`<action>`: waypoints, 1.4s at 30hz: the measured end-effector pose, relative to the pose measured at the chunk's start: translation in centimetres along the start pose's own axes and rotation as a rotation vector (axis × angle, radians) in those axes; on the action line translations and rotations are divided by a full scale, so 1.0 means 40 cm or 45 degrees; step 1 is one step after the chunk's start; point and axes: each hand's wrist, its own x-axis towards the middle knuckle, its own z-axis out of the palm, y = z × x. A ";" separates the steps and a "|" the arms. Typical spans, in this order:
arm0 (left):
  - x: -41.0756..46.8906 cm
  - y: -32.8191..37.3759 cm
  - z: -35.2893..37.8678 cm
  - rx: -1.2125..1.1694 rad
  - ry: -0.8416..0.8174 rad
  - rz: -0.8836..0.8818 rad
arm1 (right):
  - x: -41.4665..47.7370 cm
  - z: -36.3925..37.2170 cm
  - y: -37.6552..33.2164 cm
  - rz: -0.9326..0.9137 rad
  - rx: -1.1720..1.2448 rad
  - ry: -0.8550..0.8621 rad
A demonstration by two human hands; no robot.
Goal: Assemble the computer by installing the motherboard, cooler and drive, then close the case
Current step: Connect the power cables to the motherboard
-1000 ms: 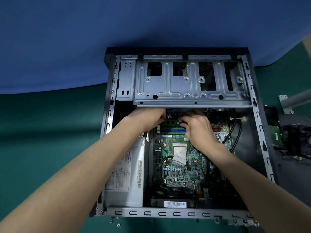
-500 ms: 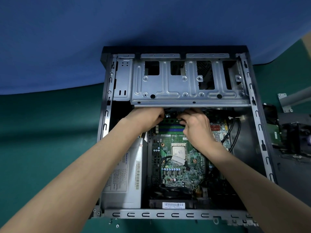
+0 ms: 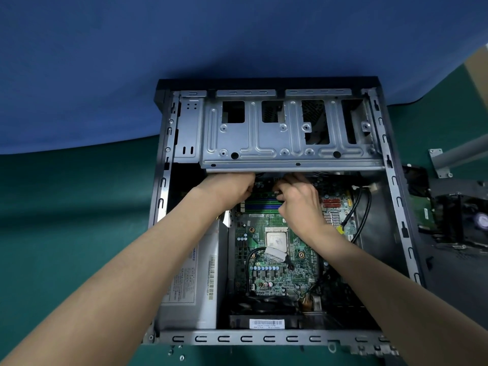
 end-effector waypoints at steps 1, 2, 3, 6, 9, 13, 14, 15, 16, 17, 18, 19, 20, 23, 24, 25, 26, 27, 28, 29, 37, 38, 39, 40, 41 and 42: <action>-0.002 0.003 -0.004 0.005 -0.022 -0.007 | -0.002 0.002 -0.001 0.001 0.007 0.003; 0.001 0.006 -0.006 0.003 -0.055 -0.009 | -0.004 0.003 -0.002 -0.008 0.015 0.011; 0.001 0.012 -0.013 -0.025 -0.096 -0.003 | -0.007 0.006 -0.003 -0.020 0.026 0.012; 0.012 0.017 -0.012 -0.064 -0.181 0.022 | -0.007 0.013 -0.003 -0.013 0.040 -0.012; 0.006 0.028 -0.018 0.048 -0.184 -0.012 | -0.008 0.006 0.005 0.011 0.093 -0.046; 0.027 0.078 -0.016 -0.001 -0.169 0.119 | -0.010 -0.018 0.011 0.053 0.174 -0.018; 0.035 0.089 -0.012 0.052 -0.119 0.161 | -0.011 -0.025 0.016 0.080 0.194 -0.014; 0.042 0.097 -0.009 0.071 -0.068 0.188 | -0.014 -0.032 0.023 0.126 0.220 -0.016; 0.045 0.101 -0.008 0.133 -0.061 0.237 | -0.019 -0.039 0.035 0.202 0.246 -0.025; 0.046 0.104 -0.009 0.213 -0.058 0.291 | -0.025 -0.046 0.050 0.292 0.267 -0.030; 0.046 0.107 -0.007 0.261 -0.078 0.294 | -0.031 -0.053 0.065 0.382 0.291 -0.011; 0.044 0.109 -0.008 0.291 -0.070 0.245 | -0.035 -0.057 0.080 0.456 0.308 0.025; 0.045 0.113 -0.008 0.322 -0.071 0.200 | -0.038 -0.060 0.091 0.510 0.300 0.063; 0.046 0.137 0.002 0.242 -0.063 0.108 | -0.042 -0.055 0.104 0.622 0.325 0.133; 0.049 0.141 0.005 0.248 -0.048 0.103 | -0.042 -0.053 0.105 0.663 0.375 0.147; 0.051 0.141 0.010 0.275 -0.030 0.110 | -0.043 -0.052 0.105 0.699 0.416 0.152; 0.052 0.140 0.012 0.290 -0.022 0.115 | -0.043 -0.051 0.106 0.726 0.449 0.162; 0.054 0.136 0.013 0.294 -0.017 0.127 | -0.042 -0.051 0.107 0.738 0.480 0.177; 0.056 0.133 0.014 0.294 -0.013 0.141 | -0.040 -0.052 0.107 0.742 0.512 0.199; 0.056 0.133 0.015 0.307 -0.009 0.149 | -0.037 -0.052 0.108 0.742 0.519 0.214; 0.061 0.146 0.026 0.366 -0.036 0.134 | -0.030 -0.058 0.106 0.842 0.648 0.241; 0.063 0.148 0.027 0.361 -0.045 0.124 | -0.032 -0.066 0.103 0.826 0.689 0.232; 0.066 0.150 0.026 0.360 -0.055 0.117 | -0.037 -0.072 0.100 0.806 0.733 0.221; 0.068 0.152 0.025 0.361 -0.065 0.109 | -0.039 -0.074 0.100 0.789 0.757 0.211; 0.069 0.153 0.024 0.365 -0.074 0.100 | -0.041 -0.077 0.099 0.770 0.737 0.188; 0.070 0.153 0.022 0.373 -0.079 0.095 | -0.043 -0.077 0.096 0.734 0.657 0.146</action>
